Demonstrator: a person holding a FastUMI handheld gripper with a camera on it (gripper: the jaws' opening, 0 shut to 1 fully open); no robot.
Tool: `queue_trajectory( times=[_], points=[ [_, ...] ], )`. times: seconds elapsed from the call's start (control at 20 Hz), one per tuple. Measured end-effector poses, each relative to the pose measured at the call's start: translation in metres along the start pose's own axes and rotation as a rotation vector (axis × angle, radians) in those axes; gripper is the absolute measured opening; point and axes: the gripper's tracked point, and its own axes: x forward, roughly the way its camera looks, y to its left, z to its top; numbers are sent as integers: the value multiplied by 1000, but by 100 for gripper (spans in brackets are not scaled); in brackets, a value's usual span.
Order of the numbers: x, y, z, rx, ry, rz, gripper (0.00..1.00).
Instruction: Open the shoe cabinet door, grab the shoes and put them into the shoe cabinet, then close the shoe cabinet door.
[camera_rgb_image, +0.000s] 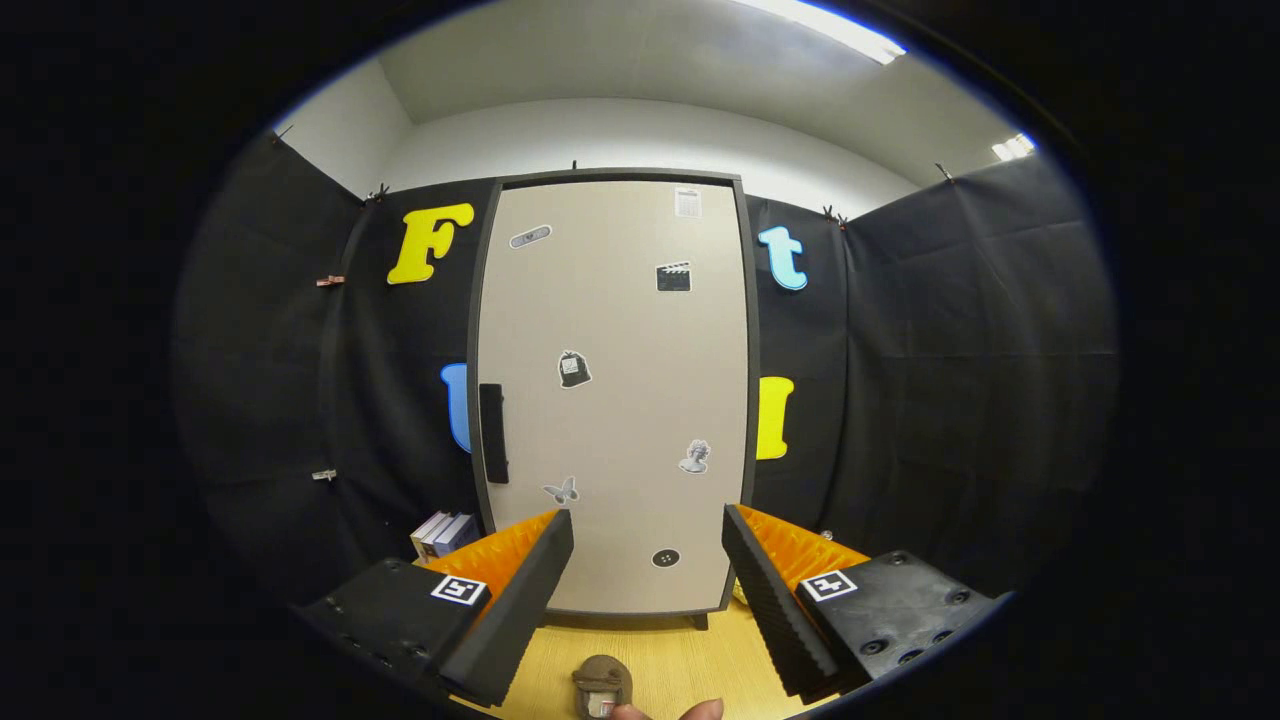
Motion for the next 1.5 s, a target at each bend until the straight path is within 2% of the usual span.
queue_trajectory(
  times=[0.35, 0.5, 0.85, 1.1, 1.35, 1.5],
  points=[
    [5, 18, -2, 17, 16, 21, 98],
    [20, 43, 11, 48, -3, 63, 98],
    [89, 113, 27, 83, -33, 132, 97],
    [139, 164, 19, 81, -36, 172, 98],
    [188, 191, 6, 61, -25, 154, 98],
    [211, 201, -4, 56, -5, 146, 90]
  ],
)
